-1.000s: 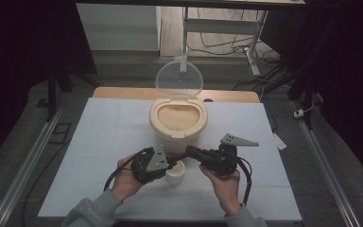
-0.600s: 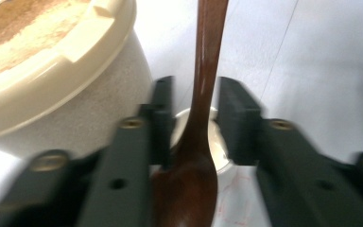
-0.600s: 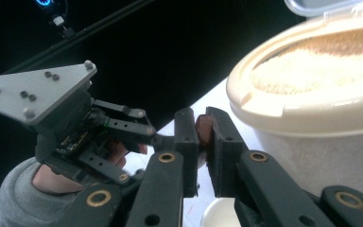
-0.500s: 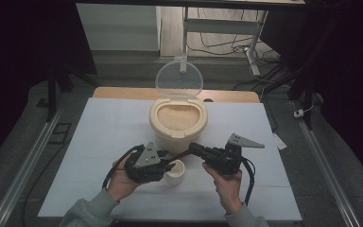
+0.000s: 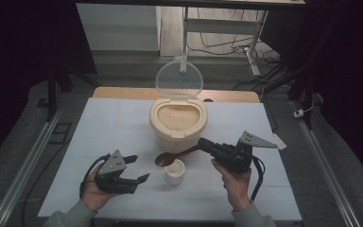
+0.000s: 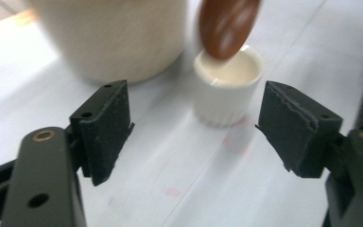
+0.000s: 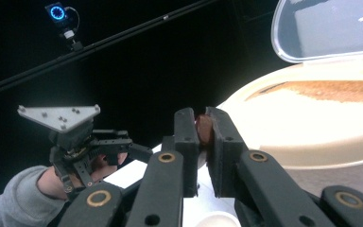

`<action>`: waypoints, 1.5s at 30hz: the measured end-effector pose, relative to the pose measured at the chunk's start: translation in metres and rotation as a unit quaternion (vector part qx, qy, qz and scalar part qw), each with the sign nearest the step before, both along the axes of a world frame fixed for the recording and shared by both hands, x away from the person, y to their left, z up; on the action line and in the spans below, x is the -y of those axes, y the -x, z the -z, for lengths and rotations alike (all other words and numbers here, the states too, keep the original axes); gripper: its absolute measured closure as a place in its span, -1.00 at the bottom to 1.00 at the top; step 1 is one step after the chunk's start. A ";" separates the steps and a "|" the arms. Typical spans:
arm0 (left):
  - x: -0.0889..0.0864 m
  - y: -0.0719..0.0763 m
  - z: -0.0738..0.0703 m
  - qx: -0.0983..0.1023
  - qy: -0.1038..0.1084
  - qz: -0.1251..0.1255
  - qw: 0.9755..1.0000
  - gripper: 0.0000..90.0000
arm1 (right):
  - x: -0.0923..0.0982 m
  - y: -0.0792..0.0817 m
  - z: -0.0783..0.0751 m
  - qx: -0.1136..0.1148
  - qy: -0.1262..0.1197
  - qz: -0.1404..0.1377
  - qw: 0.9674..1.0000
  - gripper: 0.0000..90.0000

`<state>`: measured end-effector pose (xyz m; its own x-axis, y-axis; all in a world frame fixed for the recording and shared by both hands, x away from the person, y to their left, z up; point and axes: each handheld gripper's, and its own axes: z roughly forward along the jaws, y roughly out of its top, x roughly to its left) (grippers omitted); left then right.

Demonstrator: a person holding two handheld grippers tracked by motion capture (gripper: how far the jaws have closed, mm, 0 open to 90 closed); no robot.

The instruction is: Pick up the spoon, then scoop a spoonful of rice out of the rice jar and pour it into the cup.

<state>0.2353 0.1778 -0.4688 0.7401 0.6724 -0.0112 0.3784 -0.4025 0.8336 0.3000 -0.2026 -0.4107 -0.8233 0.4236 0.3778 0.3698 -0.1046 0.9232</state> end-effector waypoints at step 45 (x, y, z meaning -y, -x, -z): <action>-0.056 0.006 0.040 -0.052 0.003 -0.074 0.996 -0.66 | 0.029 -0.014 -0.046 0.066 -0.030 0.068 0.995 0.85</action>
